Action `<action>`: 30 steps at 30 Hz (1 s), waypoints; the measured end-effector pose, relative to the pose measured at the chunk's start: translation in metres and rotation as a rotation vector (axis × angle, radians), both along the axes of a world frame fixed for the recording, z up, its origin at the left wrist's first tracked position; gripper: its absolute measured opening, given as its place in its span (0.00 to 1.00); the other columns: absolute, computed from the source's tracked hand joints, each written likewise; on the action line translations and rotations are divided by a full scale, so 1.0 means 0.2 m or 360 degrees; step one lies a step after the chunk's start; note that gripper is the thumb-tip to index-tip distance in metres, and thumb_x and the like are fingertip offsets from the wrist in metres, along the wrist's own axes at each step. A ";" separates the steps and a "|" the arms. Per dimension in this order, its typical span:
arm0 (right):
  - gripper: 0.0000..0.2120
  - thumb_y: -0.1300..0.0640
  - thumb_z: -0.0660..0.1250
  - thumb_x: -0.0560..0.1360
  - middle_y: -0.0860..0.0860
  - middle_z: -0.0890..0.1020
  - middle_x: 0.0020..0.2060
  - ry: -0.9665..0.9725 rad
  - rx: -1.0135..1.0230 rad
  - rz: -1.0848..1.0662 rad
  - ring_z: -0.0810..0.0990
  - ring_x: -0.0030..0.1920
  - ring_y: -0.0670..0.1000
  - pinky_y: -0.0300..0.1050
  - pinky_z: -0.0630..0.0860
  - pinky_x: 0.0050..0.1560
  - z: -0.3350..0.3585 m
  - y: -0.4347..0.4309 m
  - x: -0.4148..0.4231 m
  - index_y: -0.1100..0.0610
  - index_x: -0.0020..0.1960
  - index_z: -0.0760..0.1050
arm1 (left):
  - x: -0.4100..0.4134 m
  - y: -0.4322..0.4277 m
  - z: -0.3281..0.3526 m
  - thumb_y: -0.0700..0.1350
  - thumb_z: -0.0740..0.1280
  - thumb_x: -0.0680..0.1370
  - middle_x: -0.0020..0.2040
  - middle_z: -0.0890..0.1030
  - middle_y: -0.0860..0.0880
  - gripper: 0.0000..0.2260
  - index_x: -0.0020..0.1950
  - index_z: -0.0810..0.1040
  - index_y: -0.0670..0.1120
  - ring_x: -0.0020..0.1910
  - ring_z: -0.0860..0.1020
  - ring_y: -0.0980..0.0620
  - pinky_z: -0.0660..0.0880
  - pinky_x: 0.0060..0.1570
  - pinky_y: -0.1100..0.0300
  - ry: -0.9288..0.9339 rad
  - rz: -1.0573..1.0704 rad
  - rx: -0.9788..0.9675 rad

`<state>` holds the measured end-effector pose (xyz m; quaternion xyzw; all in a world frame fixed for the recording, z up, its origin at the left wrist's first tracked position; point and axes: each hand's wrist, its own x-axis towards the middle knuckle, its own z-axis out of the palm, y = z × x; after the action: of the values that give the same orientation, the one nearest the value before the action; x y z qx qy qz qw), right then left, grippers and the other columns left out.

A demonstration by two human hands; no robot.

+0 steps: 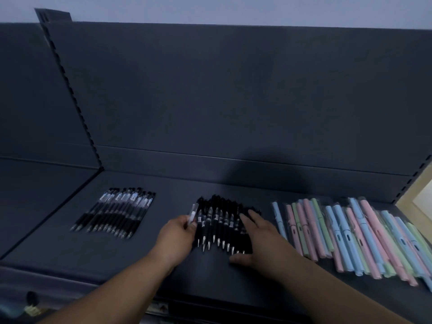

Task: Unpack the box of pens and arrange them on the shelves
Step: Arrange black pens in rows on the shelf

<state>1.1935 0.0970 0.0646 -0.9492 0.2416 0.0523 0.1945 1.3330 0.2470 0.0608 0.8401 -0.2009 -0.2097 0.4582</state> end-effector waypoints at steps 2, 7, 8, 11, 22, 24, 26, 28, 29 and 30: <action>0.42 0.37 0.64 0.75 0.49 0.45 0.79 -0.0016 -0.0002 0.0039 0.47 0.78 0.51 0.46 0.51 0.76 -0.02 -0.01 0.00 0.52 0.79 0.49 | 0.01 0.00 -0.01 0.44 0.62 0.80 0.42 0.82 0.49 0.09 0.42 0.75 0.55 0.40 0.79 0.51 0.77 0.45 0.57 0.0068 0.0016 -0.0040; 0.39 0.35 0.62 0.75 0.48 0.50 0.79 -0.0117 -0.0014 0.0008 0.50 0.77 0.50 0.43 0.52 0.76 -0.02 0.01 0.02 0.51 0.79 0.54 | 0.04 0.04 0.00 0.38 0.61 0.80 0.38 0.78 0.50 0.07 0.50 0.78 0.46 0.35 0.74 0.55 0.73 0.35 0.66 0.0289 0.0068 -0.0252; 0.38 0.35 0.63 0.74 0.48 0.53 0.78 -0.0184 -0.0028 -0.0003 0.53 0.77 0.49 0.42 0.53 0.75 -0.01 0.02 0.04 0.50 0.78 0.56 | 0.05 0.06 0.01 0.37 0.60 0.80 0.37 0.78 0.50 0.08 0.49 0.77 0.47 0.34 0.73 0.55 0.72 0.30 0.69 0.0328 0.0063 -0.0288; 0.33 0.37 0.65 0.74 0.45 0.62 0.74 -0.0375 -0.0053 0.0017 0.61 0.73 0.46 0.37 0.57 0.71 0.03 0.10 0.13 0.49 0.74 0.64 | 0.13 0.14 0.07 0.35 0.59 0.80 0.38 0.77 0.50 0.09 0.49 0.75 0.48 0.33 0.73 0.55 0.72 0.29 0.69 0.0339 0.0093 -0.0332; 0.33 0.39 0.67 0.74 0.47 0.64 0.73 -0.0240 0.0047 0.0267 0.65 0.71 0.46 0.36 0.60 0.71 0.04 0.54 0.71 0.49 0.75 0.62 | 0.83 0.66 0.13 0.38 0.61 0.78 0.55 0.78 0.45 0.21 0.72 0.65 0.45 0.44 0.75 0.50 0.69 0.43 0.64 -0.0176 0.0320 0.0122; 0.38 0.36 0.66 0.73 0.48 0.60 0.75 -0.0159 0.0062 0.0275 0.61 0.74 0.48 0.39 0.59 0.73 0.03 0.61 0.81 0.49 0.77 0.57 | 0.92 0.72 0.12 0.39 0.63 0.77 0.57 0.78 0.44 0.22 0.71 0.67 0.45 0.47 0.76 0.48 0.69 0.46 0.64 -0.0163 0.0258 0.0242; 0.44 0.33 0.66 0.71 0.48 0.52 0.78 -0.0063 0.0081 0.0258 0.55 0.76 0.50 0.43 0.56 0.75 0.02 0.66 0.90 0.48 0.79 0.51 | 1.00 0.77 0.08 0.43 0.65 0.75 0.60 0.77 0.44 0.24 0.71 0.68 0.45 0.52 0.78 0.46 0.72 0.50 0.63 -0.0125 0.0152 0.0320; 0.48 0.32 0.67 0.69 0.48 0.47 0.79 0.0007 0.0081 0.0216 0.51 0.77 0.52 0.46 0.55 0.76 0.00 0.71 0.96 0.47 0.79 0.47 | 1.04 0.79 0.05 0.51 0.65 0.72 0.67 0.72 0.46 0.30 0.73 0.65 0.48 0.61 0.75 0.47 0.71 0.62 0.60 -0.0125 0.0002 0.0377; 0.49 0.32 0.68 0.68 0.48 0.46 0.79 0.0029 0.0063 0.0195 0.50 0.77 0.52 0.47 0.55 0.76 0.00 0.73 0.98 0.47 0.79 0.46 | 1.05 0.80 0.03 0.53 0.65 0.72 0.70 0.69 0.47 0.31 0.74 0.63 0.48 0.65 0.72 0.49 0.67 0.67 0.60 -0.0137 -0.0063 0.0401; 0.50 0.31 0.68 0.68 0.48 0.46 0.78 0.0041 0.0033 0.0176 0.50 0.77 0.53 0.47 0.55 0.76 0.00 0.74 1.00 0.47 0.79 0.46 | 1.05 0.80 0.03 0.52 0.65 0.75 0.72 0.65 0.47 0.30 0.76 0.61 0.48 0.69 0.68 0.50 0.62 0.69 0.62 -0.0153 -0.0125 0.0432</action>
<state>1.3937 0.2453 0.0637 -0.9583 0.1908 0.0778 0.1980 1.5433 0.4072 0.0677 0.8949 -0.2252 -0.2123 0.3216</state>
